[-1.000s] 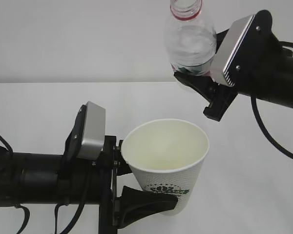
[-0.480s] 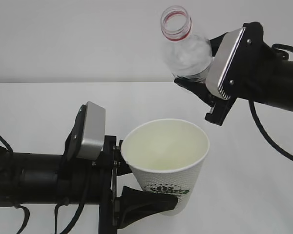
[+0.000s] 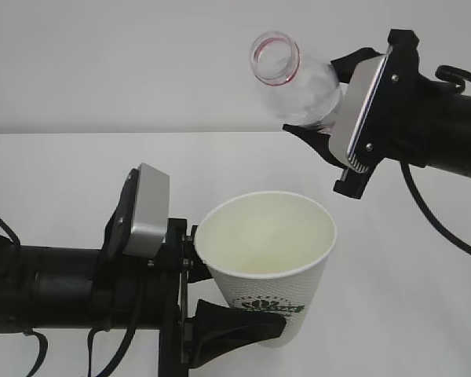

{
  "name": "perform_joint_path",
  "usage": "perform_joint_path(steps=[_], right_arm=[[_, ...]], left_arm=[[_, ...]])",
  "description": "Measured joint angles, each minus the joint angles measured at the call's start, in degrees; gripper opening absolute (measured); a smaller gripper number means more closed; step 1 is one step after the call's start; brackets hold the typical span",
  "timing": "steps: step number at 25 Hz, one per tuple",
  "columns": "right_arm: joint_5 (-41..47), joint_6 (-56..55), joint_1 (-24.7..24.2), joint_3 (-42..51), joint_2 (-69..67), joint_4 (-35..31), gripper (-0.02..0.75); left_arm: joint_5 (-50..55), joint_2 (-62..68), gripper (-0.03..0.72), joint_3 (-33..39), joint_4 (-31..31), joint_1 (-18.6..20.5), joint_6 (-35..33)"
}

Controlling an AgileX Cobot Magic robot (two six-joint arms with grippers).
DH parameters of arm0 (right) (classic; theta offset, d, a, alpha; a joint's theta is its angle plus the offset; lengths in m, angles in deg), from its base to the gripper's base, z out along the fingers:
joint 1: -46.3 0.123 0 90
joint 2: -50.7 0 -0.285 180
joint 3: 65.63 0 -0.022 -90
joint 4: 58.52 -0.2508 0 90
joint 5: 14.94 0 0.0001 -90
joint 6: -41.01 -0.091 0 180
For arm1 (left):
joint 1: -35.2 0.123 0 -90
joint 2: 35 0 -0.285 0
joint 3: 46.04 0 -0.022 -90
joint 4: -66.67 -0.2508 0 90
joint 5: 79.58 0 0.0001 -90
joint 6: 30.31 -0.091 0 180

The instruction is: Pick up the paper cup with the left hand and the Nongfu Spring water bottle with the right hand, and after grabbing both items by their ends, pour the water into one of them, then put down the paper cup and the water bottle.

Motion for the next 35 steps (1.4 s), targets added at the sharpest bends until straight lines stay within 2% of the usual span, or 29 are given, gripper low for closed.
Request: perform_joint_path(steps=[6,13,21,35], right_arm=[[-0.5,2.3,0.0,0.0,0.0,-0.1,0.494],[-3.1,5.4,0.0,0.0,0.0,-0.2,0.494],[-3.1,9.2,0.0,0.0,0.0,-1.2,0.494],[-3.1,12.7,0.0,0.0,0.0,-1.4,0.494]], left_arm=[[0.0,0.0,0.484,0.0,0.0,0.4,0.0],[-0.1,0.0,0.484,0.0,-0.1,2.9,0.1],[-0.1,0.0,0.484,0.0,-2.4,2.9,0.4],[-0.1,0.0,0.484,0.0,-2.4,3.0,0.4]])
